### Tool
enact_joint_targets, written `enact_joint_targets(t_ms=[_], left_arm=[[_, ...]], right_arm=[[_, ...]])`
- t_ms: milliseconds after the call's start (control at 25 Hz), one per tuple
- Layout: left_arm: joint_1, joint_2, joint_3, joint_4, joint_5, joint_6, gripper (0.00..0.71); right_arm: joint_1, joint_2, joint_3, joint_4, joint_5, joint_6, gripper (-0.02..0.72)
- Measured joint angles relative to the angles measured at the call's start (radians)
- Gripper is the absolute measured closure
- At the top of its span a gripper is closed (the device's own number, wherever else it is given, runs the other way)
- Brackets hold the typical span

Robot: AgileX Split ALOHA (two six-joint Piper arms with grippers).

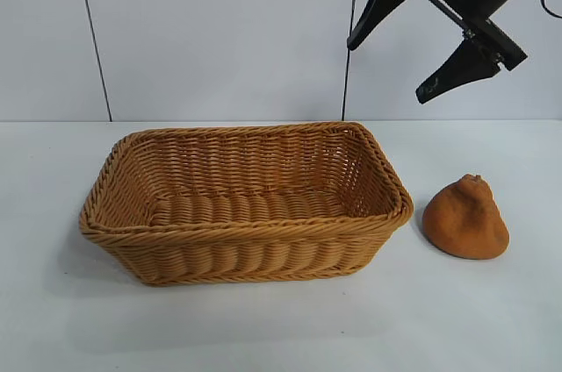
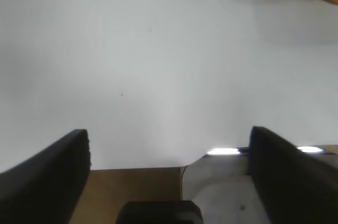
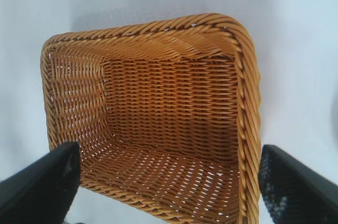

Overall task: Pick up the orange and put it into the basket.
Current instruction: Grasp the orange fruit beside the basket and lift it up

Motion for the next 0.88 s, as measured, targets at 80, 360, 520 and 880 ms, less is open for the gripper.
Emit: enact_joint_targets(t_ms=[80,360,520,880], left_arm=[[0.0,-0.119,0.064,0.0,-0.024,0.0,0.126],[0.0,-0.436,0.16,0.0,-0.085,-0.001,0.126],[0.0,-0.481,0.162,0.0,-0.089,-0.001,0.126],[0.0,-0.586,0.163,0.0,-0.092,-0.001,0.127]], right_arm=[[0.0,-0.002,0.0,0.0,0.0,-0.016,0.073],[0.0,-0.037,-0.011,-0.032,0.001,-0.044,0.073],[0.0,-0.044,-0.042,-0.088,0.021,-0.046,0.073],[-0.005,-0.044,-0.057,-0.347,0.082,0.037,0.073]])
